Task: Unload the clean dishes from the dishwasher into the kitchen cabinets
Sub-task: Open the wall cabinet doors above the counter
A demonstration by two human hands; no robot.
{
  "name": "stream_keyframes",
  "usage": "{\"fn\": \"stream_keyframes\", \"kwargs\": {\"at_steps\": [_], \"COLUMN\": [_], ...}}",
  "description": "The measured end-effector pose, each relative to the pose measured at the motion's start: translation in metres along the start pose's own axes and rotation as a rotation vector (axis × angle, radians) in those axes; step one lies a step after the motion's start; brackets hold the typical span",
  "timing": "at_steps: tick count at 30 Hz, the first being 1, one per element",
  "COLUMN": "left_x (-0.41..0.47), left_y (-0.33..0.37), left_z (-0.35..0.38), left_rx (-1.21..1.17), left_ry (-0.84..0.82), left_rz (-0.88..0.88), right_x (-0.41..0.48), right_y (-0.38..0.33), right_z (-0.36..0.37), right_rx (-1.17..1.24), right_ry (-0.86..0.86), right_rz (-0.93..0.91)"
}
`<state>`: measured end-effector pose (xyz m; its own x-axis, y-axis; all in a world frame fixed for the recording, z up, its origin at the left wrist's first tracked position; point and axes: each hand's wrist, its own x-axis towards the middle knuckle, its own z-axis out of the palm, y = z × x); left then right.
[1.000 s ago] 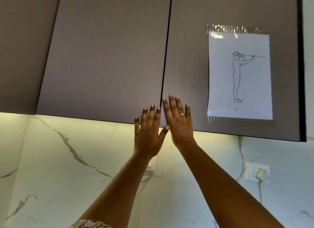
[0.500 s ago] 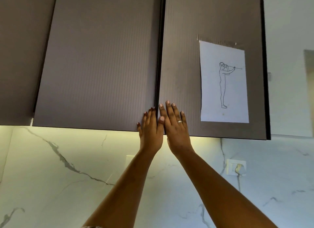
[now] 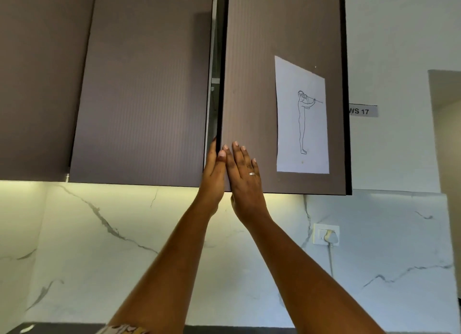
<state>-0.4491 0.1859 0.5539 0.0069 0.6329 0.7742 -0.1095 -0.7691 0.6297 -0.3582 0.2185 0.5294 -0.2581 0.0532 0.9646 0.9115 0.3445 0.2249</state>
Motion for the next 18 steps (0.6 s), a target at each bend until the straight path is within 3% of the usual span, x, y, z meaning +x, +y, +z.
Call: {"fn": "stream_keyframes", "kwargs": {"at_steps": [11, 18], "left_x": [-0.088, -0.116], "left_y": [0.121, 0.161], "left_z": [0.082, 0.135], "left_rx": [-0.063, -0.144], "left_ry": [-0.122, -0.198], "left_rz": [-0.092, -0.127], "right_x": [-0.034, -0.047], "right_y": [0.017, 0.028], "right_z": [-0.138, -0.22], "right_rx": [0.258, 0.182], "right_ry": [0.103, 0.173], "right_rz": [0.093, 0.132]}}
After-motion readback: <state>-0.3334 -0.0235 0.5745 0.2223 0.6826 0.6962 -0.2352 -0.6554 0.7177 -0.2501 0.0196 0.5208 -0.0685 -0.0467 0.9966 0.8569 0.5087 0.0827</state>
